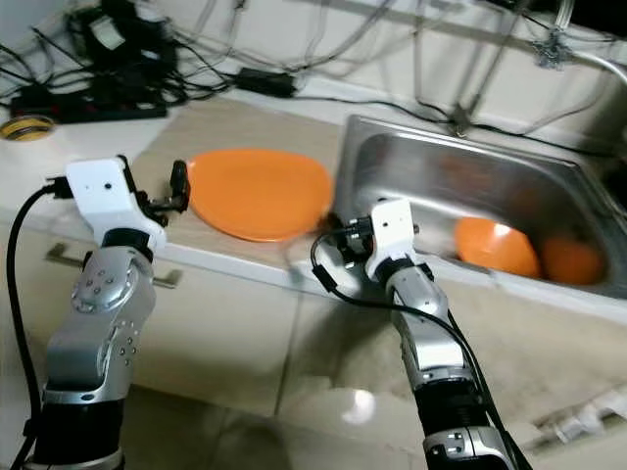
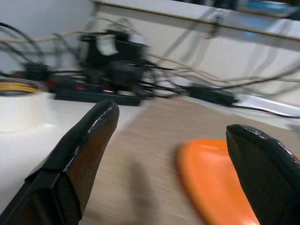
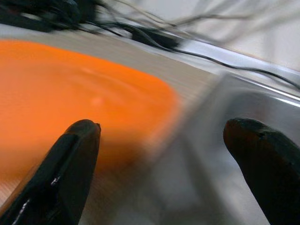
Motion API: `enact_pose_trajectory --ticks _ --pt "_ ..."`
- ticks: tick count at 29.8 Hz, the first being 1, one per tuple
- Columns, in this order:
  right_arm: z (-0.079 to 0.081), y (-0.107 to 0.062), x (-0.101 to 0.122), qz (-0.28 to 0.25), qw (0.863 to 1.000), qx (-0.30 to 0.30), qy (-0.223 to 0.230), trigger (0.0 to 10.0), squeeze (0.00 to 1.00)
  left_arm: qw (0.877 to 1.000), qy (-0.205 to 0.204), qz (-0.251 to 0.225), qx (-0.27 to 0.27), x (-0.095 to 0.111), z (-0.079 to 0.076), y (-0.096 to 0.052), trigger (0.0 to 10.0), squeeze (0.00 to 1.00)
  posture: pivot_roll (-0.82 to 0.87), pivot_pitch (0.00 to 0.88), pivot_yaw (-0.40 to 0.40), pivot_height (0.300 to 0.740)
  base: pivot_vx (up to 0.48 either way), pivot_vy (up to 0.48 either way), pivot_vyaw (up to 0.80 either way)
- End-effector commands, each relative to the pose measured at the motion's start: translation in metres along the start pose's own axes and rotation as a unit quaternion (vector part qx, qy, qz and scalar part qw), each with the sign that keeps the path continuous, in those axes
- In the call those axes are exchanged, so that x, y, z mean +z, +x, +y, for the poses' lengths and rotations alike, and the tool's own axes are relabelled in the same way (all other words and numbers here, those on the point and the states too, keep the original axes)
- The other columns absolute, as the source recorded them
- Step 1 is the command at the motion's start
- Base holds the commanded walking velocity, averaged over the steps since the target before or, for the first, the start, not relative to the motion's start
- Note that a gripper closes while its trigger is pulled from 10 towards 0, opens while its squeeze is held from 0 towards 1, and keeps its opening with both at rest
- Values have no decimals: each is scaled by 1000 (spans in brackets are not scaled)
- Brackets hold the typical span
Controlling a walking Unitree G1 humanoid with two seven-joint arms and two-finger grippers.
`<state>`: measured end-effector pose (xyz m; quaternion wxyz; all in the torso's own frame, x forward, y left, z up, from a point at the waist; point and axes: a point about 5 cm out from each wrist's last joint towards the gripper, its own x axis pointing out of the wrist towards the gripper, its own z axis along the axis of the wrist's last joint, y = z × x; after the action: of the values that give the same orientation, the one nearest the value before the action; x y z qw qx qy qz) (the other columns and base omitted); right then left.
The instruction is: Kitchen organization
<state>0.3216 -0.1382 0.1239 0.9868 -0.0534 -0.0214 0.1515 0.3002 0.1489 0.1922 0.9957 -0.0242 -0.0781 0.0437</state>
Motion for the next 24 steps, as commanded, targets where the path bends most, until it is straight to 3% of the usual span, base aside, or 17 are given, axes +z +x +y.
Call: enact_pose_trajectory --ticks 1,11,18,24 --pt "-1 -4 -2 1 1000 2 -8 10000 0 1000 -1 -1 -17 2 -6 -1 10000 0 169 16 -88 740 0 -480 0" --pt "1 -5 -4 3 1000 4 -9 10000 0 998 21 -7 -60 0 -18 -4 10000 0 157 11 -79 740 0 -480 0" --pt "3 -5 -3 2 1000 5 -14 10000 0 997 2 -12 -73 0 -23 -4 10000 0 141 0 -76 740 0 0 0" --pt "0 -5 -1 -3 1000 1 -7 10000 0 998 6 -7 -70 -4 -21 -1 10000 0 135 0 -75 728 0 0 -478"
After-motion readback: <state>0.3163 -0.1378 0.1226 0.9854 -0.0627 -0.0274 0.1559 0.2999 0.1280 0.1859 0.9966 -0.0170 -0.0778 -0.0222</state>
